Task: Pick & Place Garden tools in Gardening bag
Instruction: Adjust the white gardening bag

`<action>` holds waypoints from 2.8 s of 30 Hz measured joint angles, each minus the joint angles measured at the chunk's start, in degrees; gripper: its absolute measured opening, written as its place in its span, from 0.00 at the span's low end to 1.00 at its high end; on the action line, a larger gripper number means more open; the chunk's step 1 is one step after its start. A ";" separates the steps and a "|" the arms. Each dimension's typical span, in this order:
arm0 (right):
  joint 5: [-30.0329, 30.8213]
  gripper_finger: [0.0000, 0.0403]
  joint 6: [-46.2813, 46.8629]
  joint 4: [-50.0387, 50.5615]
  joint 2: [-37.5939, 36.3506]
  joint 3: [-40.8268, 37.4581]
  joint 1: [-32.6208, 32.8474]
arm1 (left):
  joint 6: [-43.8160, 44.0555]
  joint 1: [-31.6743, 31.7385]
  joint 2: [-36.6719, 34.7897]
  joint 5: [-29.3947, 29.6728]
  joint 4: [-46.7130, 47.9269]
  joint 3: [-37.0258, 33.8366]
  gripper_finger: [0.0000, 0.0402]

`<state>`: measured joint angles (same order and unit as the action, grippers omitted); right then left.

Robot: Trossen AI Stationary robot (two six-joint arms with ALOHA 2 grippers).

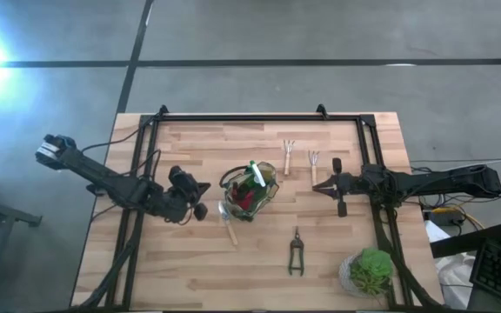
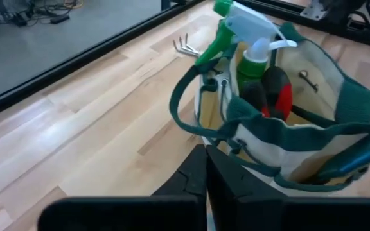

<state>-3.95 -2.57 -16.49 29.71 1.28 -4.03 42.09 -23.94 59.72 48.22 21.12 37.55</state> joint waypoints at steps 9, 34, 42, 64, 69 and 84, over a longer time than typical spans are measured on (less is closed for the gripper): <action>-0.41 0.07 1.25 0.00 0.00 0.00 0.02 | 0.29 -0.29 0.00 -0.19 -1.12 -0.18 0.02; 5.62 0.07 -0.78 -25.92 0.02 0.02 -0.06 | -25.74 -0.27 17.35 -28.91 -39.09 1.71 0.01; 5.45 0.07 8.78 -31.27 0.26 1.85 -0.09 | -25.22 -3.03 21.29 -28.67 -39.60 4.94 0.01; 0.19 0.02 2.57 -5.06 33.05 30.07 -14.65 | -25.09 -4.78 36.01 -26.21 -39.46 14.78 0.01; -10.57 0.02 5.25 -3.70 43.06 37.11 -20.47 | -23.94 -5.12 36.47 -24.53 -38.01 16.28 0.01; -12.63 0.02 -7.97 36.24 68.21 73.55 -20.46 | -19.26 -4.80 36.63 -23.06 -33.61 16.19 0.00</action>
<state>-16.58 -10.54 19.75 97.93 74.83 -24.49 22.83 -28.74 96.36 25.17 -12.49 53.74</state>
